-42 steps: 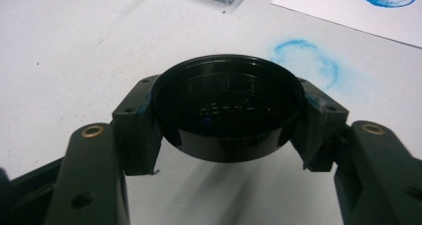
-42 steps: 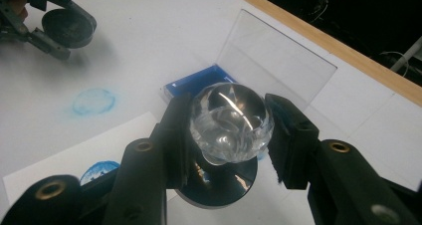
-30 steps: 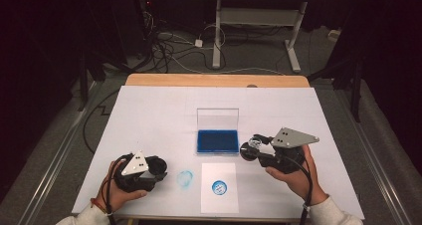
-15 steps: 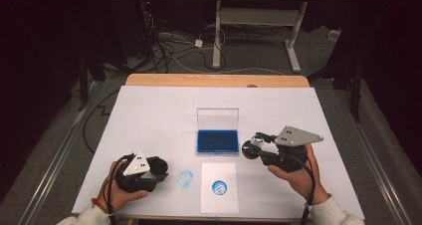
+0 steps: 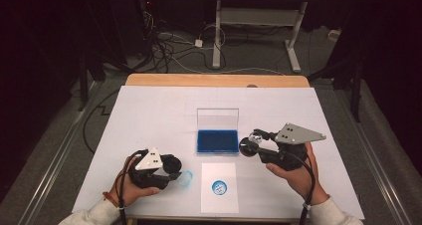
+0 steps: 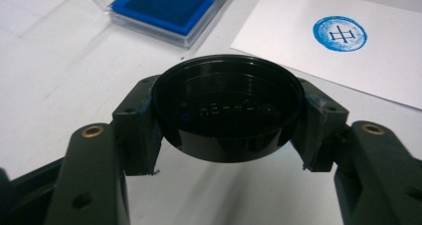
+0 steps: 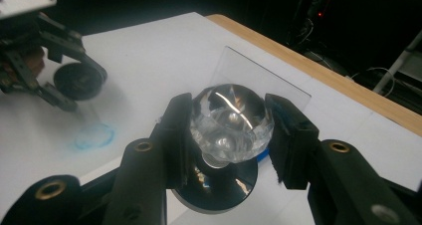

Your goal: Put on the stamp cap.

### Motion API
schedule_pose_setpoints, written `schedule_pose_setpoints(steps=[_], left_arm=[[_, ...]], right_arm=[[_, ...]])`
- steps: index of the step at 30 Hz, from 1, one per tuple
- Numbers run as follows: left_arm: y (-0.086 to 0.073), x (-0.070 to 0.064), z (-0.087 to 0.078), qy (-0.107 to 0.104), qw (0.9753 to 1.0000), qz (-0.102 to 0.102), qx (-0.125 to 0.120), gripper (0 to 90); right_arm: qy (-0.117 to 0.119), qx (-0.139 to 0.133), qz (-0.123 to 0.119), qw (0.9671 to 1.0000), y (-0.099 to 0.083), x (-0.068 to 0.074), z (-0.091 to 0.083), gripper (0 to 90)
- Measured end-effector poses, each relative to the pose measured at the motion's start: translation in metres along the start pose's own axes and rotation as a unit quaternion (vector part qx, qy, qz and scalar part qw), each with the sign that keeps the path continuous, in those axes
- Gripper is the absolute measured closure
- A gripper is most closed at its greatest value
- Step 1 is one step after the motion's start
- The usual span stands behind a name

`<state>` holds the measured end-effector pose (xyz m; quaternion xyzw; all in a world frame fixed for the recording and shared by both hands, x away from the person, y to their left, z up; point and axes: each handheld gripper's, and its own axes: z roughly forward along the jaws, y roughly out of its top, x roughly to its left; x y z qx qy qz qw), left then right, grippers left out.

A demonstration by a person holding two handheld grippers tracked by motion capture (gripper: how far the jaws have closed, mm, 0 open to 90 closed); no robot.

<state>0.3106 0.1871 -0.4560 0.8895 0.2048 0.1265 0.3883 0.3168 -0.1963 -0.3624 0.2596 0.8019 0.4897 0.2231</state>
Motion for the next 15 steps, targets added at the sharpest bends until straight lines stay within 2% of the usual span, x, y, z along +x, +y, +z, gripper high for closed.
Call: schedule_pose_setpoints(steps=[7, 10, 15], left_arm=[[0.016, -0.007, 0.014, -0.014, 0.9998, 0.008, -0.008, 36.7], [0.022, -0.012, 0.022, -0.019, 0.9996, 0.019, -0.003, 36.7], [0.031, -0.017, 0.031, -0.033, 0.9993, 0.016, -0.013, 36.8]], right_arm=[[0.011, -0.019, -0.004, 0.9998, 0.010, 0.009, 0.008, 57.0], [0.020, -0.024, -0.007, 0.9995, 0.015, 0.015, 0.012, 57.0], [0.035, -0.024, -0.009, 0.9991, 0.019, 0.023, 0.022, 57.0]])
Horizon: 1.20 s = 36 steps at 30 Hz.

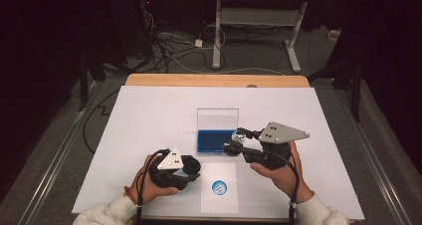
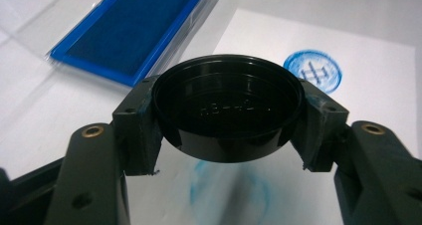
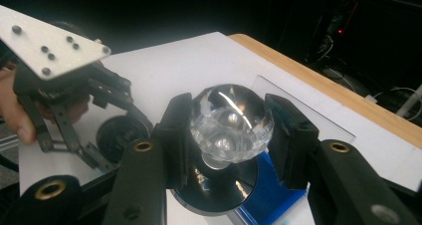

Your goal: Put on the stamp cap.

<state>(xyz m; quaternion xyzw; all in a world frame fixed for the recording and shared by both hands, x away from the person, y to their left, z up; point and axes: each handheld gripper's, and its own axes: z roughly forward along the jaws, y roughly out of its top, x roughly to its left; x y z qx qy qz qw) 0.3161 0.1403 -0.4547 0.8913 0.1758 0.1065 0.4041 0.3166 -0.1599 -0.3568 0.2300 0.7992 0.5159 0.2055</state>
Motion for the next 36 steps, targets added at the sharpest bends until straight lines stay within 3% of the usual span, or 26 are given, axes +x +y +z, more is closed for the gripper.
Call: schedule_pose_setpoints(steps=[6, 19, 36], left_arm=[[0.008, 0.000, 0.008, -0.007, 0.9998, -0.009, -0.015, 36.8], [0.026, -0.004, 0.013, -0.011, 0.9993, 0.015, -0.032, 36.8], [0.040, -0.005, 0.011, 0.000, 0.9978, 0.028, -0.060, 36.8]], right_arm=[[0.008, -0.002, -0.002, 1.0000, 0.003, 0.008, 0.012, 57.0], [0.030, -0.007, -0.006, 0.9995, 0.007, 0.025, 0.029, 57.0], [0.049, -0.010, 0.006, 0.9988, 0.003, 0.030, 0.036, 57.0]])
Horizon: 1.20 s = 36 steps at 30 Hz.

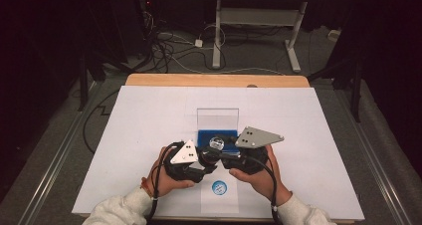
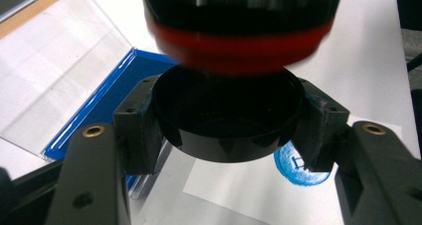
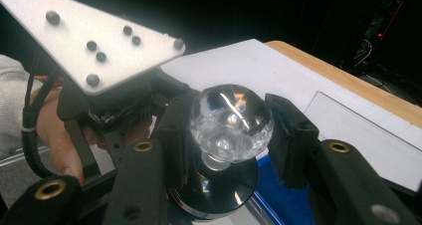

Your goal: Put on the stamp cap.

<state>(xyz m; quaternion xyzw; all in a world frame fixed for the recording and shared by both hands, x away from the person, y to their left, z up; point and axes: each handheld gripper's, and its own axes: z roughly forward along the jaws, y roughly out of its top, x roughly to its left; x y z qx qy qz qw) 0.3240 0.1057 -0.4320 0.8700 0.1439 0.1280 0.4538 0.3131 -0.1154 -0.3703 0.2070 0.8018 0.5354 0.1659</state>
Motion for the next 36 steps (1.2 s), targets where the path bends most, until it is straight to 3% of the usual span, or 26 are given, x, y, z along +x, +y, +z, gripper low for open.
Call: schedule_pose_setpoints(steps=[2, 3, 4, 14, 17, 24, 30, 32, 34, 36], left_arm=[[0.0012, -0.0002, -0.0009, 0.002, 1.0000, 0.004, -0.001, 36.8], [0.0022, -0.0001, 0.0002, -0.012, 0.9998, 0.012, -0.010, 36.8], [0.0023, -0.0013, -0.0024, 0.004, 1.0000, 0.005, -0.004, 36.8], [0.0057, -0.0073, -0.0048, 0.003, 0.9996, 0.027, -0.004, 36.8], [0.0048, -0.0070, -0.0049, 0.001, 0.9997, 0.023, -0.007, 36.7], [0.0038, -0.0080, -0.0054, 0.004, 0.9997, 0.023, -0.008, 36.7], [0.0025, -0.0069, -0.0071, -0.009, 0.9995, 0.022, -0.020, 36.7], [0.0020, -0.0082, -0.0077, -0.004, 0.9997, 0.019, -0.011, 36.7], [0.0019, -0.0087, -0.0054, -0.016, 0.9995, 0.022, -0.017, 36.7], [0.0017, -0.0093, -0.0067, -0.008, 0.9997, 0.021, -0.012, 36.6]], right_arm=[[0.007, 0.002, 0.005, 1.0000, -0.0012, 0.0003, 0.0016, 57.0], [0.008, 0.003, 0.004, 1.0000, -0.0017, 0.0007, 0.0024, 57.0], [0.009, 0.004, 0.004, 0.9999, -0.0019, 0.0013, 0.0028, 57.0], [0.020, 0.003, 0.006, 0.9998, -0.0028, 0.0016, 0.0032, 57.0], [0.032, -0.004, 0.012, 0.9994, -0.0031, 0.0008, 0.0025, 56.9], [0.035, -0.004, 0.013, 0.9993, -0.0055, -0.0001, 0.0030, 57.0], [0.029, -0.006, -0.007, 0.9995, -0.0068, 0.0025, 0.0006, 57.0], [0.031, -0.009, -0.012, 0.9994, -0.0071, 0.0030, 0.0007, 57.0], [0.032, -0.007, -0.012, 0.9994, -0.0077, 0.0032, 0.0020, 57.0], [0.034, -0.007, -0.010, 0.9993, -0.0085, 0.0036, 0.0031, 57.0]])
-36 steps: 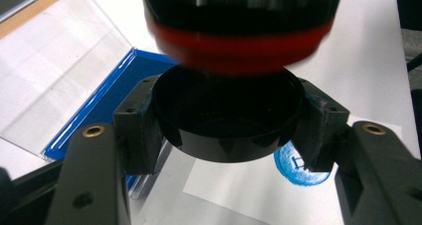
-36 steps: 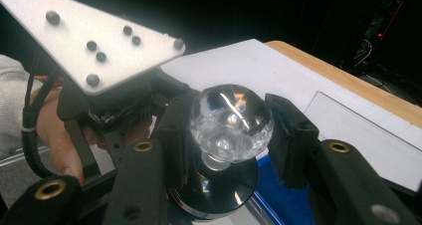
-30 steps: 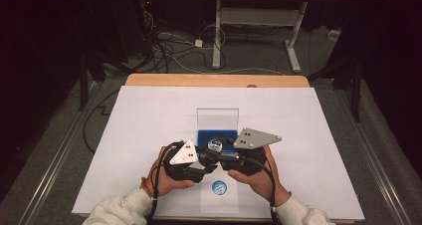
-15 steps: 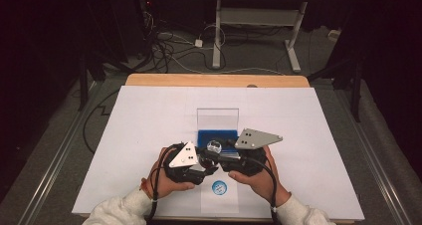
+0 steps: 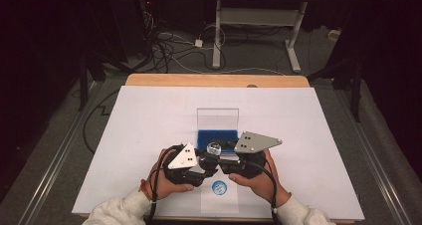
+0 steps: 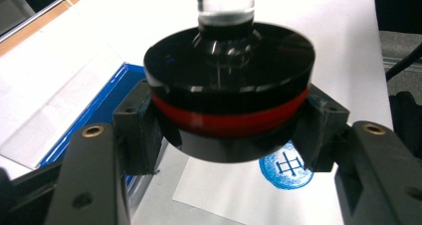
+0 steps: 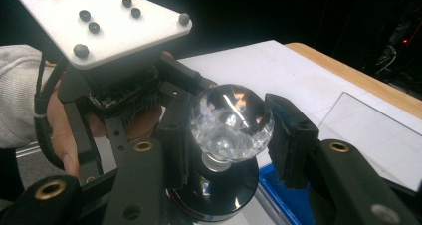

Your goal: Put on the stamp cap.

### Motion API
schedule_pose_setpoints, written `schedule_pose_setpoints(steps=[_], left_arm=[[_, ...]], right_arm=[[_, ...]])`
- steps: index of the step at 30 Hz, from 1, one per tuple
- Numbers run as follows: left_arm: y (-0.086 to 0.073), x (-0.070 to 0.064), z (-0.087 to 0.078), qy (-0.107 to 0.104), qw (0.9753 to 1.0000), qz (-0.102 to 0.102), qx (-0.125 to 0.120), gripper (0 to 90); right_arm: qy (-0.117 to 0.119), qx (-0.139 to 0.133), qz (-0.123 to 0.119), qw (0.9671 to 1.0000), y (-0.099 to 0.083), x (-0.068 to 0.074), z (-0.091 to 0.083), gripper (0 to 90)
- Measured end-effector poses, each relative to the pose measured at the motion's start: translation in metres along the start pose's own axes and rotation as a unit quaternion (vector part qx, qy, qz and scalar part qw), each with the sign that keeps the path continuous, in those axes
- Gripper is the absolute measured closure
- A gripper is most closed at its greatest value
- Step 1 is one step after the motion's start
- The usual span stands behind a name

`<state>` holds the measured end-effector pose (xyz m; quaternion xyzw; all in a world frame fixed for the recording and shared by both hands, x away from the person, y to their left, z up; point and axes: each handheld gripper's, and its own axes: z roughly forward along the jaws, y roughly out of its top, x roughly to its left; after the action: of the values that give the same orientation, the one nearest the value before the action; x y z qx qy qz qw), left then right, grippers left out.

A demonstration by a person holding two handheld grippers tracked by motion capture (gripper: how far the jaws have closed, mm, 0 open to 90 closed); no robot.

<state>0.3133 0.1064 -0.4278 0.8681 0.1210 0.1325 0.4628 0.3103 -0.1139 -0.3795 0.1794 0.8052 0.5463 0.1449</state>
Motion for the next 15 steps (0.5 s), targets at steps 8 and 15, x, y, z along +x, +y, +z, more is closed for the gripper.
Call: schedule_pose_setpoints(steps=[8, 15], left_arm=[[-0.0003, 0.0011, -0.0019, 0.007, 1.0000, -0.001, 0.006, 36.6], [-0.0009, -0.0016, -0.0017, 0.016, 0.9995, 0.011, 0.024, 36.7]], right_arm=[[0.001, 0.001, 0.003, 1.0000, -0.0021, -0.0011, 0.0001, 57.0], [0.003, 0.006, 0.012, 0.9999, -0.0072, -0.0016, 0.0017, 57.1]])
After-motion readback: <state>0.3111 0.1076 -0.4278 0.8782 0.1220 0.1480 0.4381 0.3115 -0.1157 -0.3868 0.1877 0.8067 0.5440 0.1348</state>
